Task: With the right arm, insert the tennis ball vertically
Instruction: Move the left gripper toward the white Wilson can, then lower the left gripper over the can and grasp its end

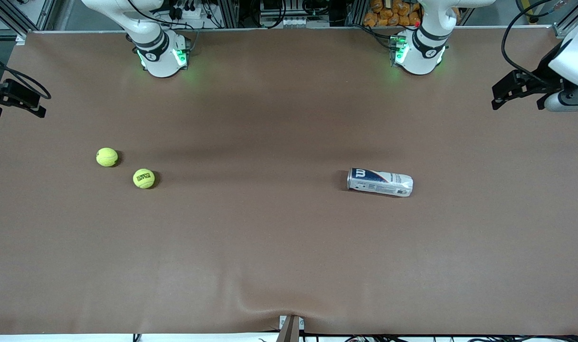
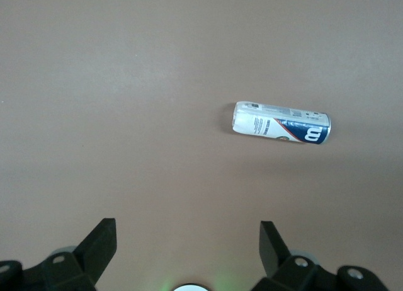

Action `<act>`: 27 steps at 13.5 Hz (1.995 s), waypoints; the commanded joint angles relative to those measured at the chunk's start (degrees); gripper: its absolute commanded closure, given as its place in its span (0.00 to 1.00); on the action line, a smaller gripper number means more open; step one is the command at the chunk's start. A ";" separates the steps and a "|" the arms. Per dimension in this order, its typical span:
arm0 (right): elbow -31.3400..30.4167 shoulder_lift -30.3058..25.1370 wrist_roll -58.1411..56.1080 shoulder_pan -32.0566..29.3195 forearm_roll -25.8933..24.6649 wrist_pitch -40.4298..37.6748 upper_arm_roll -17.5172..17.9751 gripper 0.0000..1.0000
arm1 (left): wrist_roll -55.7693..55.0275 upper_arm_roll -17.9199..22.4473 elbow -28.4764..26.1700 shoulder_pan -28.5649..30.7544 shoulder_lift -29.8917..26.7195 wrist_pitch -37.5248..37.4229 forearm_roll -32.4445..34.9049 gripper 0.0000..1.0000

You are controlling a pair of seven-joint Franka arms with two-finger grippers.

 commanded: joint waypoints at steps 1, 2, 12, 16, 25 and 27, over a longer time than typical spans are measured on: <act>1.32 0.57 -0.68 -1.29 1.07 -0.78 0.80 0.00 | 1.07 -1.11 0.74 -1.17 3.75 -0.91 -0.14 0.00; 1.41 0.57 -0.68 -1.29 1.07 -0.78 0.71 0.00 | 1.34 -1.81 0.65 -2.30 5.32 -1.08 -0.14 0.00; 1.32 0.57 -0.68 -1.29 1.07 -0.78 0.80 0.00 | 7.46 -7.00 -4.35 -15.24 18.08 5.40 9.35 0.00; 1.33 0.66 -0.68 -1.29 1.07 -0.69 0.71 0.00 | 19.62 -7.00 -11.03 -14.70 18.08 10.68 13.01 0.00; 1.32 0.74 -0.68 -1.38 1.60 -0.86 0.62 0.00 | 46.08 -7.09 -21.13 -12.52 18.26 27.10 22.27 0.00; 1.32 0.74 -0.68 -1.38 1.60 -0.86 0.62 0.00 | 46.26 -7.09 -24.30 -11.28 18.35 31.68 22.27 0.00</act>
